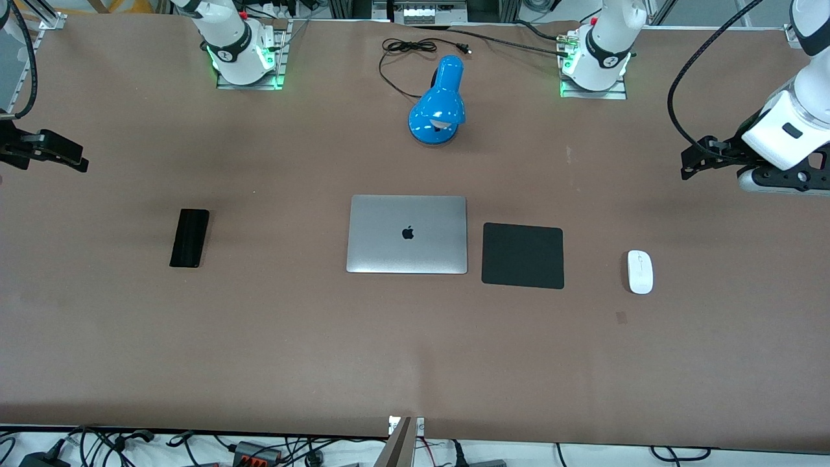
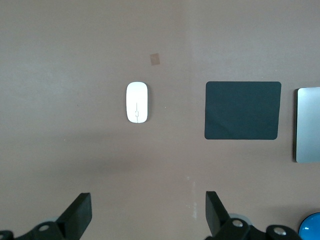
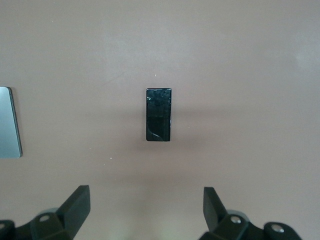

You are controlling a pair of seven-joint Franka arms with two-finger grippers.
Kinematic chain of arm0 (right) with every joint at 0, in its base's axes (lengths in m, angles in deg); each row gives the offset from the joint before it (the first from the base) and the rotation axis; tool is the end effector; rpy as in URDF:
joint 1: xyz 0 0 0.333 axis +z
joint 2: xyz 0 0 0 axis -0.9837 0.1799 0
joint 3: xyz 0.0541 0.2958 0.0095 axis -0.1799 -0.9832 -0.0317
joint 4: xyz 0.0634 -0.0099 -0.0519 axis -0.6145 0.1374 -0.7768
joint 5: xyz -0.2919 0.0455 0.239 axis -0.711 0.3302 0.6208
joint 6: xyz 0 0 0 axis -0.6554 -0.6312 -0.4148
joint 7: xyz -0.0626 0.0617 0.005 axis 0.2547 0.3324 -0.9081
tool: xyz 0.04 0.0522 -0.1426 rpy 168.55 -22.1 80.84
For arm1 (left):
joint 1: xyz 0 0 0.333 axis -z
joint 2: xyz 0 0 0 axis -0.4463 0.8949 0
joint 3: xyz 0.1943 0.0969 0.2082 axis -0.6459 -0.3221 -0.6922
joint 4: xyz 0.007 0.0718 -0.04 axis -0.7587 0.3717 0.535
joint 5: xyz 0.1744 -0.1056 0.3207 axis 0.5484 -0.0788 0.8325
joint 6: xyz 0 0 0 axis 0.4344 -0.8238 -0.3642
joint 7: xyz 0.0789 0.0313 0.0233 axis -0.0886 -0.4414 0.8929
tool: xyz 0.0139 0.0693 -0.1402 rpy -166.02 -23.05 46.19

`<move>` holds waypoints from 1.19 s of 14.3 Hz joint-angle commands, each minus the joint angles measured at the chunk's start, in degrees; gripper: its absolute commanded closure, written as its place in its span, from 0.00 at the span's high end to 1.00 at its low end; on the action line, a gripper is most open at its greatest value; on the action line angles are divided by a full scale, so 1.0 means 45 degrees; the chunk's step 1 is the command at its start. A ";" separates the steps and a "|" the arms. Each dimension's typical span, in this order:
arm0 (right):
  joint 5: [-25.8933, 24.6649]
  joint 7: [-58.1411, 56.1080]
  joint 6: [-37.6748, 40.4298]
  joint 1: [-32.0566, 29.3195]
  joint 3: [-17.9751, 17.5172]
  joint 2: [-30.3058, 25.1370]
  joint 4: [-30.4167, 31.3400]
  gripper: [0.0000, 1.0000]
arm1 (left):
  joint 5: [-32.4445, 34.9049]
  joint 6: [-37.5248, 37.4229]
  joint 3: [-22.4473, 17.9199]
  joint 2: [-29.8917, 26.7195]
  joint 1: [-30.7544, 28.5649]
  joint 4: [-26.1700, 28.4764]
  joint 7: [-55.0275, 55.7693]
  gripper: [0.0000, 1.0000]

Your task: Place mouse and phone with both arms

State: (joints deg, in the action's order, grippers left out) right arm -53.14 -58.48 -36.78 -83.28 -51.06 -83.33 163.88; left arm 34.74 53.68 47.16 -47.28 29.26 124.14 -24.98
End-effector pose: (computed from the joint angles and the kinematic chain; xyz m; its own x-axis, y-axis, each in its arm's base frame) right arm 0.5560 -0.0428 0.5378 0.9973 -0.0234 -0.0695 -0.0203 -0.9987 0.0460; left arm 0.5404 -0.0173 0.5076 0.9987 -0.0485 -0.0185 -0.0487 -0.9987 -0.0151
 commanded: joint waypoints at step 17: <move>0.0058 -0.0253 -0.9421 -0.0263 -0.0183 0.0600 0.7630 1.00 | -0.0198 -0.0523 -0.0240 0.2948 -0.0240 -0.0955 -0.0140 1.00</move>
State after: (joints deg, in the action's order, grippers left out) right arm -53.14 -58.77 -67.84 -83.82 -51.23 -78.17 187.47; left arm 34.74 52.50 46.64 -41.32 28.75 123.79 -24.94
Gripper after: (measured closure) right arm 0.000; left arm 0.000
